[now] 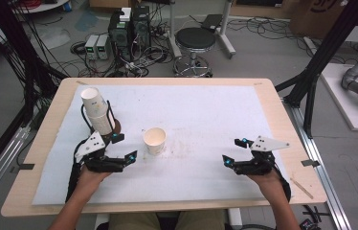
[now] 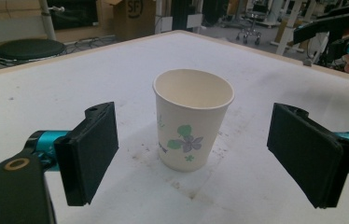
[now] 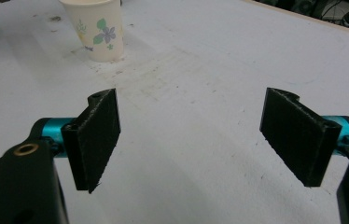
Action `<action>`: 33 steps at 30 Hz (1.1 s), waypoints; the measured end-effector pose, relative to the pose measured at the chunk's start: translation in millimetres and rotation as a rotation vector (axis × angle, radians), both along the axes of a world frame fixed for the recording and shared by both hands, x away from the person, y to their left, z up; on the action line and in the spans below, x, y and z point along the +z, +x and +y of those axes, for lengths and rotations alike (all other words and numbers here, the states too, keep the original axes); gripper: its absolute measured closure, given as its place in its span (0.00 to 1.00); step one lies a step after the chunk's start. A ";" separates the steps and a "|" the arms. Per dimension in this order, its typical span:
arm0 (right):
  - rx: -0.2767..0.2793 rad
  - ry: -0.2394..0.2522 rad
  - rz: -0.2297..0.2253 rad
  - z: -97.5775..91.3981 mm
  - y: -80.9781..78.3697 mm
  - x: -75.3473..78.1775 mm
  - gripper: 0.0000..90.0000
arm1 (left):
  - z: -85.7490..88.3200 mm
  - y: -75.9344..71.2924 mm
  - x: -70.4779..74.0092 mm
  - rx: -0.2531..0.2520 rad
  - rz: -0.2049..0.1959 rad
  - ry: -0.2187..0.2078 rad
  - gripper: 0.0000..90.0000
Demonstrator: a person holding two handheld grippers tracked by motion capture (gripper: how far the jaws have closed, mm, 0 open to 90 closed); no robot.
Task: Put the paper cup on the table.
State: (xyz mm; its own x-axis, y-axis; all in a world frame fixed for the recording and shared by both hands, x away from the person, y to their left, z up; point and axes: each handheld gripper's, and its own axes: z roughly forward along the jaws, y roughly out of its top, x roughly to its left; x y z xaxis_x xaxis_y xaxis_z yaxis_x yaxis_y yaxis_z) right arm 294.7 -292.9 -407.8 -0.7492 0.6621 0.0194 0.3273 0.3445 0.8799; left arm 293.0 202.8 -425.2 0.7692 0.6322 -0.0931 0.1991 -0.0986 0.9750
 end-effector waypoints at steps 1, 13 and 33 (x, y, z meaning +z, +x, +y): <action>-0.001 -0.004 -0.006 -0.3 -0.7 0.0 0.23 | 1.3 -1.6 0.1 0.002 -0.006 -0.002 0.18; -0.022 0.013 -0.029 -0.6 -13.1 4.7 0.23 | 14.5 -12.3 8.4 0.044 -0.045 -0.050 0.18; -0.045 0.018 -0.043 -2.3 -13.2 6.4 0.23 | 20.9 -17.2 7.8 0.069 -0.051 -0.050 0.19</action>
State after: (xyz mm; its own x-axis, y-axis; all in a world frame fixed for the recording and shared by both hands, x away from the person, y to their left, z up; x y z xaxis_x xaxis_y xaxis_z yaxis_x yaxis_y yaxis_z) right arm 281.4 -295.3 -401.4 -0.7188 0.6952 0.0003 0.3042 0.3142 0.8993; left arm 275.9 223.7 -417.4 0.7283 0.6796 -0.0875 0.1535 -0.0373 0.9875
